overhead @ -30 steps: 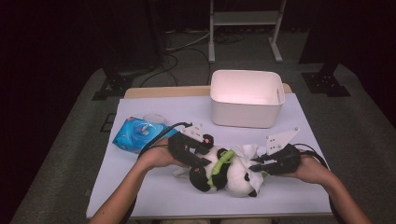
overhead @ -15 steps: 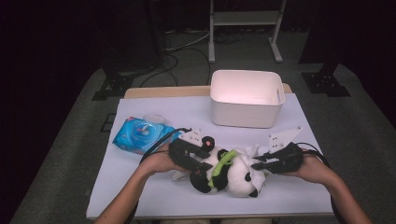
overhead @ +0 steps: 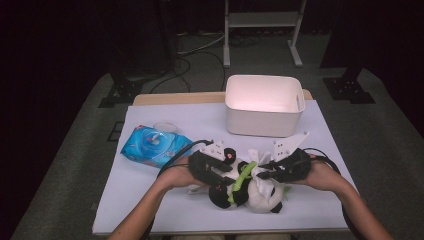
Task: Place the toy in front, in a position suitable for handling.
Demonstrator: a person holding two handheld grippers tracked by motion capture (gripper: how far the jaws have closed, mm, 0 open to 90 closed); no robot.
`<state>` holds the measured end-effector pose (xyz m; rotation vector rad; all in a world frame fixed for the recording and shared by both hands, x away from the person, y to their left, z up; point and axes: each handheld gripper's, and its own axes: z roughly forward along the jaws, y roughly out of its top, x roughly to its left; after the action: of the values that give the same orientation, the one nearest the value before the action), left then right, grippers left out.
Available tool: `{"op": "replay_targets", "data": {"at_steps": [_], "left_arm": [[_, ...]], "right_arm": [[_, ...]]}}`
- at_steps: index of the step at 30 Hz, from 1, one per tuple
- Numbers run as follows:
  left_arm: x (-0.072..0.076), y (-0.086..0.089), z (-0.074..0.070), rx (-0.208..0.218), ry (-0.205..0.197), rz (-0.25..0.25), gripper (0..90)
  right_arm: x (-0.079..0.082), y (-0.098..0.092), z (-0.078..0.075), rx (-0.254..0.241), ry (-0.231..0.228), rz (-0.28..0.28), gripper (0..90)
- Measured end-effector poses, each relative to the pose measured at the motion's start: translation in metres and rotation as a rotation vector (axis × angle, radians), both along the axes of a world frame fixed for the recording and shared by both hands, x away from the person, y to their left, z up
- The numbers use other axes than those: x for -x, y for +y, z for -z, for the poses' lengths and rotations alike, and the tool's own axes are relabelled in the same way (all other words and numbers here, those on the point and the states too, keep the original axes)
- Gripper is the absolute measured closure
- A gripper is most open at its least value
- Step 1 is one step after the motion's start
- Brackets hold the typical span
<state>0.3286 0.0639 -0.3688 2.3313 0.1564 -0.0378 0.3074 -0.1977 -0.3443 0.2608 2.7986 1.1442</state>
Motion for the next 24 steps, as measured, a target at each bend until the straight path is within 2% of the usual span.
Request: {"op": "replay_targets", "data": {"at_steps": [5,9,11,19,22,23,24], "left_arm": [[0.004,-0.009,0.0,-0.009,-0.007,0.013,56.8],[0.003,-0.01,0.0,-0.003,-0.003,0.022,56.7],[0.003,-0.009,-0.001,-0.001,-0.008,0.021,56.6],[0.004,-0.012,-0.006,-0.042,-0.037,0.034,54.5],[0.003,-0.011,-0.006,-0.04,-0.037,0.032,53.7],[0.003,-0.01,-0.006,-0.04,-0.038,0.032,53.6],[0.003,-0.01,-0.006,-0.04,-0.038,0.032,53.4]], "right_arm": [[0.0,0.008,0.0,0.011,-0.009,-0.017,77.4],[0.0,0.007,0.002,0.018,0.004,-0.009,77.4],[0.001,0.002,0.002,0.012,0.003,-0.007,77.4],[0.006,-0.018,0.001,-0.016,0.002,0.024,77.4],[0.007,-0.026,0.001,-0.028,0.013,0.042,77.4],[0.007,-0.038,0.005,-0.037,0.025,0.069,77.3],[0.007,-0.041,0.006,-0.041,0.027,0.077,77.4]]}}
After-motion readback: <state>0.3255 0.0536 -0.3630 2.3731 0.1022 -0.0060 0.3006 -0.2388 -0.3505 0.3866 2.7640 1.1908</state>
